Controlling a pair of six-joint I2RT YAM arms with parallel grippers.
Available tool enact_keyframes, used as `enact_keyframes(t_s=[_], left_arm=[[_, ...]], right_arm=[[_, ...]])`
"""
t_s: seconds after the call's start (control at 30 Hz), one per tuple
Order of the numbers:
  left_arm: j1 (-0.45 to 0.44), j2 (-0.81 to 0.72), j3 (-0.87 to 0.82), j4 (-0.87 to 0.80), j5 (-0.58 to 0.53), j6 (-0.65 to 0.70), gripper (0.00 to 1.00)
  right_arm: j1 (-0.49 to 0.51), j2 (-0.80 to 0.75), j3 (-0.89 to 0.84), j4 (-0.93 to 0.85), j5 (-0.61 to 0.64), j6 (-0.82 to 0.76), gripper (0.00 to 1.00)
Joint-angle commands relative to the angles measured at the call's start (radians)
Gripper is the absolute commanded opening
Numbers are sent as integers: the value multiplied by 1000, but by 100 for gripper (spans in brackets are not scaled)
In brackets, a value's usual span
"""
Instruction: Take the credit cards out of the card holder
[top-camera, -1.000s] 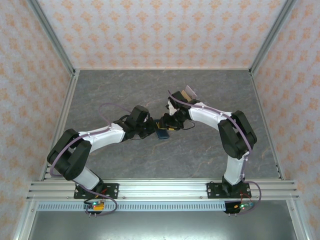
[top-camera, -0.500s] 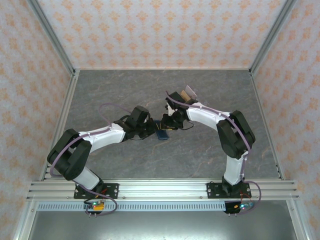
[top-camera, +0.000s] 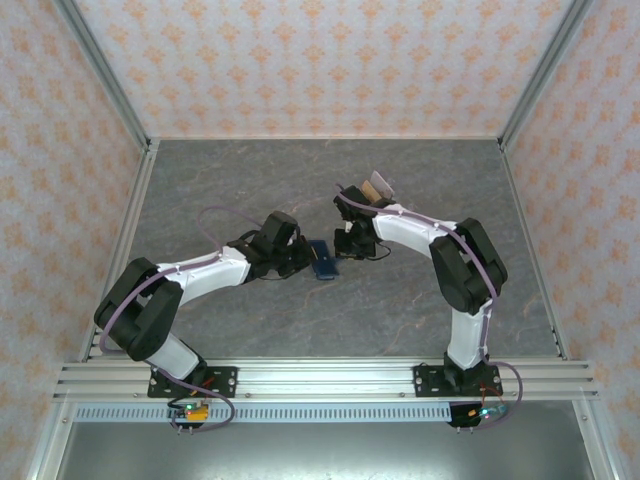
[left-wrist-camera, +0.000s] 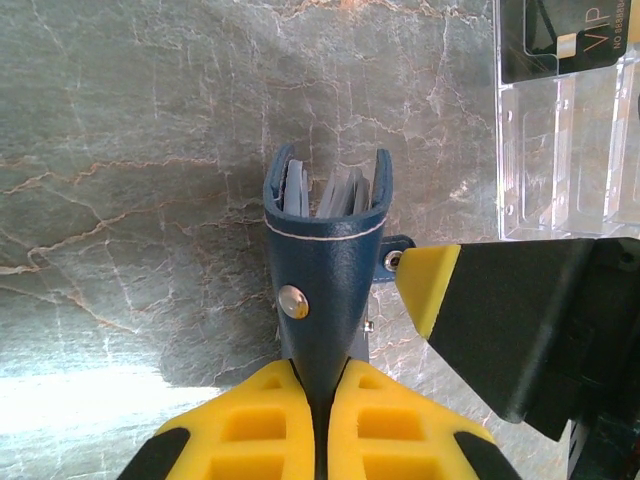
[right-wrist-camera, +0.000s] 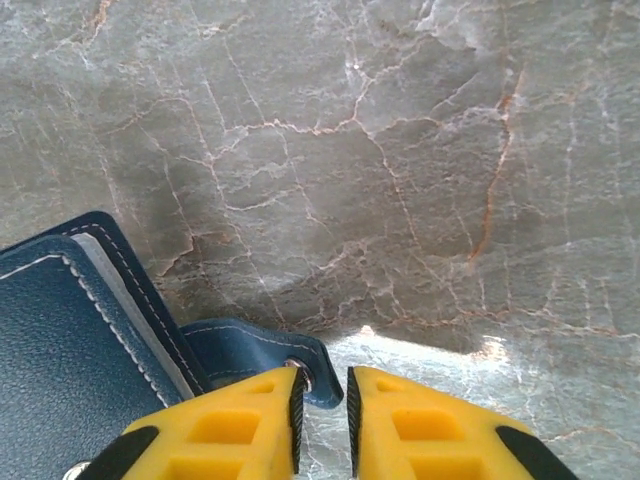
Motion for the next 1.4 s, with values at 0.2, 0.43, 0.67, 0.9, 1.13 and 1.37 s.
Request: enact_keyframes(t_s=[0.2, 0.43, 0.67, 0.9, 1.13, 1.37], left_arm=[[6, -9, 27, -44, -31, 22, 0], [8, -6, 39, -88, -55, 29, 17], [52, -66, 51, -171, -129, 70, 65], [136, -164, 76, -258, -239, 124, 97], [200, -252, 80, -331, -300, 120, 100], [228, -287, 55, -350, -291, 121, 100]], right_arm=[[0, 7, -9, 90, -153, 14, 28], [1, 18, 0, 77, -109, -14, 16], [3, -76, 13, 51, -43, -51, 5], [26, -151, 68, 32, -102, -88, 5], [57, -126, 127, 71, -245, -37, 5], [58, -112, 138, 106, -300, -10, 5]])
